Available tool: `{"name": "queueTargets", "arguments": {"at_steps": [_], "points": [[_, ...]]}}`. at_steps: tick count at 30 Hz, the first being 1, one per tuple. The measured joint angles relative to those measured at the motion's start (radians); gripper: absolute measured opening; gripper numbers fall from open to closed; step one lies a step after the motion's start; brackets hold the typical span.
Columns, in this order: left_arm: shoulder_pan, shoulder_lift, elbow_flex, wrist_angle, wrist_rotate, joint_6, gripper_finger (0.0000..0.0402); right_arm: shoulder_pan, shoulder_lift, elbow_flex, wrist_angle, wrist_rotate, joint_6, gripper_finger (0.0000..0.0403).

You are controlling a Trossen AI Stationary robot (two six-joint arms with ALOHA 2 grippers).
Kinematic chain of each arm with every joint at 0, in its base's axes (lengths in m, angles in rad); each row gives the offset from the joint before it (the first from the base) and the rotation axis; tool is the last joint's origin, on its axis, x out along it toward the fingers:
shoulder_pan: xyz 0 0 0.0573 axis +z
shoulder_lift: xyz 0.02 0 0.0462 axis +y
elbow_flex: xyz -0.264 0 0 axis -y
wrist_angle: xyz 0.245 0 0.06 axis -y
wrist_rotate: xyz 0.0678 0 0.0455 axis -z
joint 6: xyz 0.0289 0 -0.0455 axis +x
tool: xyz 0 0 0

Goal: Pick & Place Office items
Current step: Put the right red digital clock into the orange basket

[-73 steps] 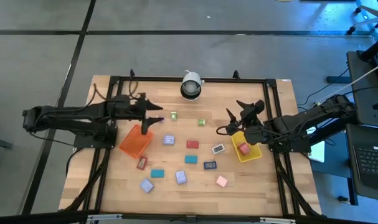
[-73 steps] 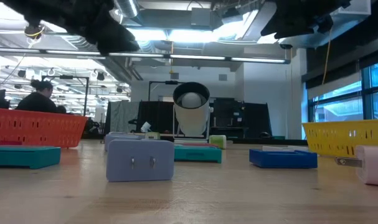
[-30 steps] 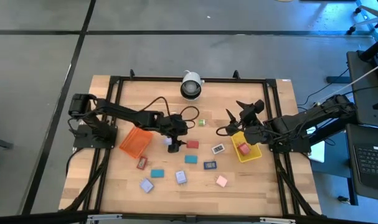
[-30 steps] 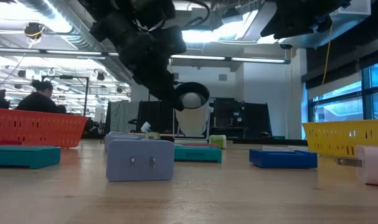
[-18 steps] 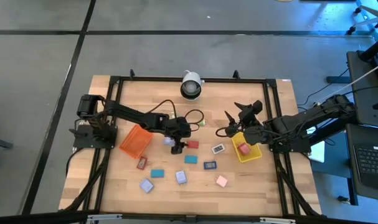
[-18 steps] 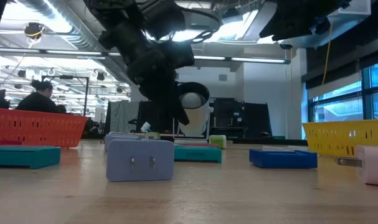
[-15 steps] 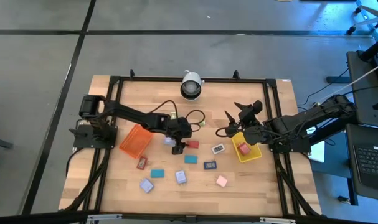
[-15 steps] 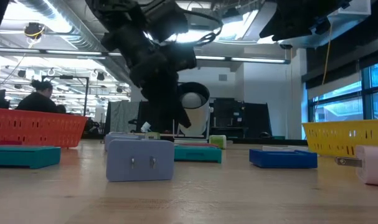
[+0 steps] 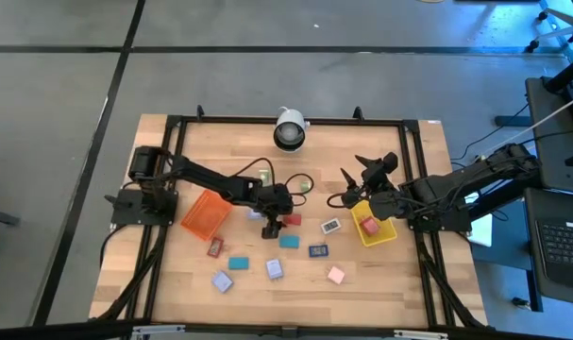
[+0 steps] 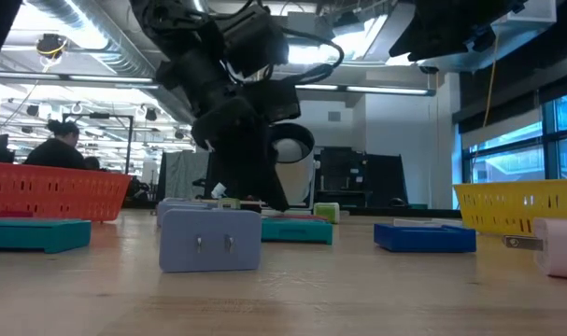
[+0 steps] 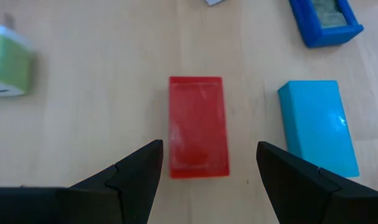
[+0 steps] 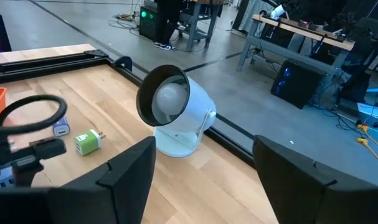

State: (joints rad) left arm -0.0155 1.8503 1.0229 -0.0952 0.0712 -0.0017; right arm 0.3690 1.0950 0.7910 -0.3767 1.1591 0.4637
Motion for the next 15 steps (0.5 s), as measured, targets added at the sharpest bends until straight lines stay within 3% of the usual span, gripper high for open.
{"name": "queueTargets", "arguments": {"at_steps": [15], "points": [[-0.005,0.006,0.000,0.022,-0.040,-0.003,0.0255,0.000,0.000,0.000,0.000,-0.026,0.003,0.0268]]}}
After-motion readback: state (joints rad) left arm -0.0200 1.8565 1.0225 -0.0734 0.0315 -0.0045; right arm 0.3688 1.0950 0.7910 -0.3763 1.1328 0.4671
